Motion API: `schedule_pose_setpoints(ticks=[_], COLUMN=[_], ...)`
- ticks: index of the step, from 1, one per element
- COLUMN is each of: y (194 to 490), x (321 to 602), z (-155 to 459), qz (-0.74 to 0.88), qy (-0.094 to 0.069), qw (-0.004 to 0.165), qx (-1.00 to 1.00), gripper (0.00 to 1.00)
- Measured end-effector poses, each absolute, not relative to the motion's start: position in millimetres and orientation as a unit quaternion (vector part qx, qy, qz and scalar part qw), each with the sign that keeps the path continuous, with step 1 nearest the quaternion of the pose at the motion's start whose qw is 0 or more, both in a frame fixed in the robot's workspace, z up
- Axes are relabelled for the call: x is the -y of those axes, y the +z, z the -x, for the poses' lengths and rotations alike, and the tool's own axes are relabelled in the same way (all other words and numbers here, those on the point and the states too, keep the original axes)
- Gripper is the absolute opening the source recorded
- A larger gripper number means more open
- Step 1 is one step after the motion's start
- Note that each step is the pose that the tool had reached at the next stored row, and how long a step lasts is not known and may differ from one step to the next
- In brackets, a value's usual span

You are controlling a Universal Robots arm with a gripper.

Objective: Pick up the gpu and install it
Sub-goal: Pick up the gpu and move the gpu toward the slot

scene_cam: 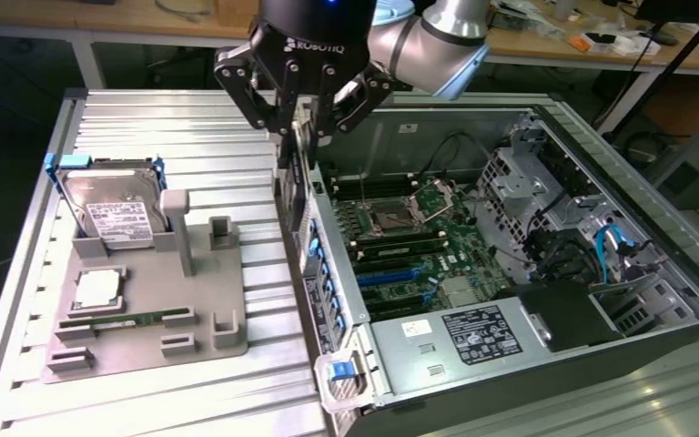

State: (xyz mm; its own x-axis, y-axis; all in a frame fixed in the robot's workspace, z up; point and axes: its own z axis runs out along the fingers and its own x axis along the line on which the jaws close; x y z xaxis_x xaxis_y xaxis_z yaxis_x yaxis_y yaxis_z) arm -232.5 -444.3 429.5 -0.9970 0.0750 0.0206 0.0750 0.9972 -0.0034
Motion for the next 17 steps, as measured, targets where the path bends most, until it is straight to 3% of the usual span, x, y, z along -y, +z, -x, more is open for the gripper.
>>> schedule_pose_setpoints(ticks=[5, 17], y=[428, 427], x=[445, 447], z=[221, 176], qz=[0.038, 0.038], qy=[0.003, 0.003], qw=[-0.001, -0.002], qx=[0.999, 0.999], gripper=[0.27, 0.27])
